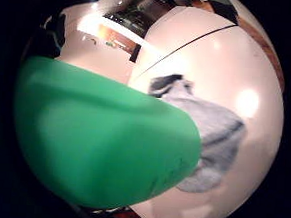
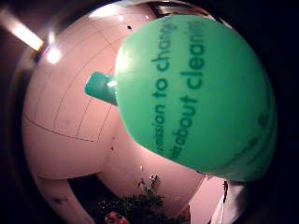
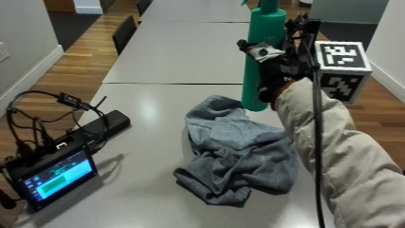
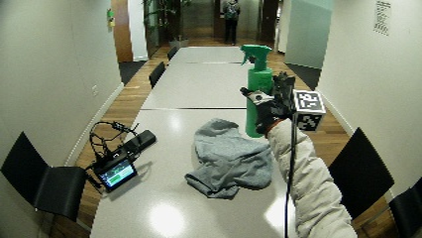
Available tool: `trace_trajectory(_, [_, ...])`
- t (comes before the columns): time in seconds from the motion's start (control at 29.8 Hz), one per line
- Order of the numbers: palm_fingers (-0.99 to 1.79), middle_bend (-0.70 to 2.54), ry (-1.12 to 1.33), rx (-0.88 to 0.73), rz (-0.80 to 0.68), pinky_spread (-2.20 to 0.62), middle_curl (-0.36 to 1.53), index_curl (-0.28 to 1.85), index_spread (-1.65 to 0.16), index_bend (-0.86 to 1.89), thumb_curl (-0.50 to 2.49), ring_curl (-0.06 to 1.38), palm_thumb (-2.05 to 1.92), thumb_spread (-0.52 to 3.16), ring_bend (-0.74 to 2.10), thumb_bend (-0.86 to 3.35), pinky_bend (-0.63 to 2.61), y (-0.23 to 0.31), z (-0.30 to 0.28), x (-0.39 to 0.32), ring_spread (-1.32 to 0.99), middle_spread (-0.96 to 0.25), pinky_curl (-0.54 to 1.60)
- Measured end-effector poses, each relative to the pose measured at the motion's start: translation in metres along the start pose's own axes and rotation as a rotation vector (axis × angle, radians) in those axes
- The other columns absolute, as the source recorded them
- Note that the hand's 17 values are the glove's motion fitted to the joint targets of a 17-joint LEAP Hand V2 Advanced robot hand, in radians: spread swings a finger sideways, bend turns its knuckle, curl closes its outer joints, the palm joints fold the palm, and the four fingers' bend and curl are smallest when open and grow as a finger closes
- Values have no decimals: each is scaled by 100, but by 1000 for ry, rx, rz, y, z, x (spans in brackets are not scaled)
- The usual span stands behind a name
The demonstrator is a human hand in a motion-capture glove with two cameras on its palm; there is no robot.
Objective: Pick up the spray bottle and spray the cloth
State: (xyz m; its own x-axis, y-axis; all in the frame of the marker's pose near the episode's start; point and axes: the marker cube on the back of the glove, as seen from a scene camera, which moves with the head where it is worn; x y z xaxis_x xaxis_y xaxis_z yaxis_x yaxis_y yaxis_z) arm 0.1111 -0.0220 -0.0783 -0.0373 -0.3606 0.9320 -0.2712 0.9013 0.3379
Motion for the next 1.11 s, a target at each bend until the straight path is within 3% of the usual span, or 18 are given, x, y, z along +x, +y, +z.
trace_trajectory(0.2, [87,33,-161,15,96,-15,48,35,-31,15,63,45,121,50,39,-2,20,-14,38,43,-14,-10,39])
trace_trajectory(0.54, [68,37,-54,72,195,-11,50,39,-32,21,62,43,119,65,32,-2,7,-4,19,115,-16,-11,30])
trace_trajectory(0.84, [64,42,-12,26,215,-7,50,40,-34,19,61,43,119,70,33,-2,6,-10,21,113,-16,-11,23])
trace_trajectory(1.11, [3,32,-136,-186,259,-2,47,38,-38,13,62,43,123,74,22,1,18,2,31,103,-18,-6,24])
